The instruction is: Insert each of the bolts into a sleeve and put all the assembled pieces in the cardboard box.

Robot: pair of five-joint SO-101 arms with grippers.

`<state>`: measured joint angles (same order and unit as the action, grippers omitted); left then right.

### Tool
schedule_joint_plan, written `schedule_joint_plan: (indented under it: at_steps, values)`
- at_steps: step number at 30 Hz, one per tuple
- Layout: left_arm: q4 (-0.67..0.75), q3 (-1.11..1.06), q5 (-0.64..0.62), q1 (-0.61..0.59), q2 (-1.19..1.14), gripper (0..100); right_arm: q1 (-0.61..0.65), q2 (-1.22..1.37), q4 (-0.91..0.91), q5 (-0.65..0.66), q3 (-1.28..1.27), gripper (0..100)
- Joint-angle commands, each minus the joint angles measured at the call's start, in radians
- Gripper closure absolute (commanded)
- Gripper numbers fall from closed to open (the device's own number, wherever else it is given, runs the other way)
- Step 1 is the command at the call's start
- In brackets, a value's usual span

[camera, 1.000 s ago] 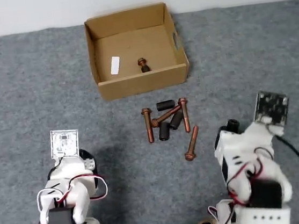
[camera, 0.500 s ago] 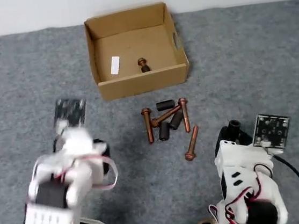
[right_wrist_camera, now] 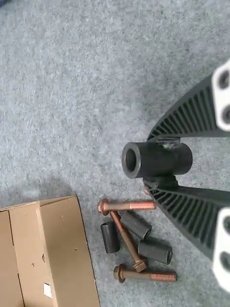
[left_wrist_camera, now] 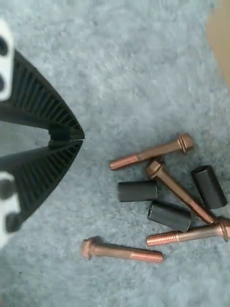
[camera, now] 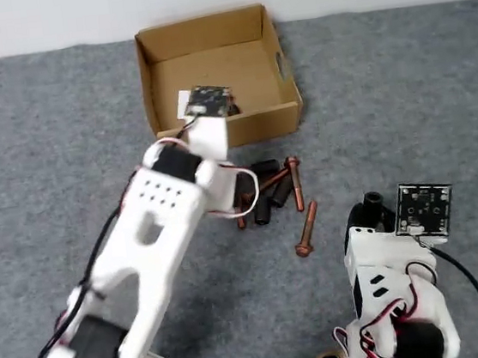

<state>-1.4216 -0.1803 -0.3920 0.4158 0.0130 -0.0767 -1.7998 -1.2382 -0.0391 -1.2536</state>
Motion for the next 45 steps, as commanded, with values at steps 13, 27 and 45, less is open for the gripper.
schedule_joint_plan:
  at_steps: [13, 27, 45]
  values:
    - [-0.012, 0.369, -0.054, 0.069, -0.396, 99, -0.105, -0.007, 0.01, 0.009, 0.002, 99.0]
    - [-0.011, 0.499, -0.055, 0.112, -0.583, 99, -0.107, -0.007, 0.01, 0.009, 0.0, 99.0]
    - [-0.006, 0.493, -0.115, 0.11, -0.608, 83, -0.107, -0.007, 0.01, 0.009, 0.0, 99.0]
